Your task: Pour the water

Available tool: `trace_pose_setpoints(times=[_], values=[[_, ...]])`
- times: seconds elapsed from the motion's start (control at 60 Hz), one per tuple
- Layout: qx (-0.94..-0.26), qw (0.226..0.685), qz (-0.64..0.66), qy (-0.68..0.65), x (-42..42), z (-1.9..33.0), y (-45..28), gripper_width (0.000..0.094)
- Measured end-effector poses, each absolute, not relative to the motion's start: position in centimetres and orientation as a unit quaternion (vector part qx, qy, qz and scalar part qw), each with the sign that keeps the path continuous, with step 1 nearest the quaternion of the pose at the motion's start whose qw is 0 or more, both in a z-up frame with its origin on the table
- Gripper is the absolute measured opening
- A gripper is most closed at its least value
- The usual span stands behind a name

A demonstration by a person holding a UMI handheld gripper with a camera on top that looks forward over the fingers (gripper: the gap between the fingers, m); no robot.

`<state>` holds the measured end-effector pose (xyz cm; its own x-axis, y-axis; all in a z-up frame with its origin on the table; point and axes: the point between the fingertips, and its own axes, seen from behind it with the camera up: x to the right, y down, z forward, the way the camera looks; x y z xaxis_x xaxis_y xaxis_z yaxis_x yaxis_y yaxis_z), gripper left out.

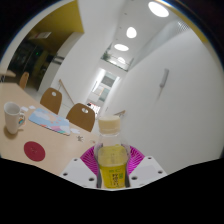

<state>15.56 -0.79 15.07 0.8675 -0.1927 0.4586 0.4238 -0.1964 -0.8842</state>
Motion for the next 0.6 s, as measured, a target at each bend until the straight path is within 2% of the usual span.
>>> trace_pose_setpoints(times=[0.05, 0.117, 0.2, 0.317, 0.333, 0.433, 0.45, 0.517, 0.6], values=[[-0.705, 0.618, -0.313, -0.152, 12.2, 18.4, -0.3, 0.0322], [-0.66, 0.592, -0.39, -0.248, 5.4, 19.8, 2.6, 0.0321], [-0.576, 0.533, -0.485, -0.385, -1.6, 21.4, 4.0, 0.0322], [-0.433, 0.43, -0.581, -0.539, -10.0, 18.5, 5.7, 0.0323], [-0.416, 0.409, -0.574, -0.574, -10.2, 20.2, 5.0, 0.0321], [-0.342, 0.328, -0.6, -0.644, -12.2, 16.5, 4.4, 0.0322], [-0.339, 0.325, -0.615, -0.634, -12.6, 13.8, 5.2, 0.0323], [-0.314, 0.33, -0.623, -0.636, -13.4, 15.2, 4.6, 0.0323], [-0.369, 0.355, -0.605, -0.61, -11.3, 16.2, 3.6, 0.0324]])
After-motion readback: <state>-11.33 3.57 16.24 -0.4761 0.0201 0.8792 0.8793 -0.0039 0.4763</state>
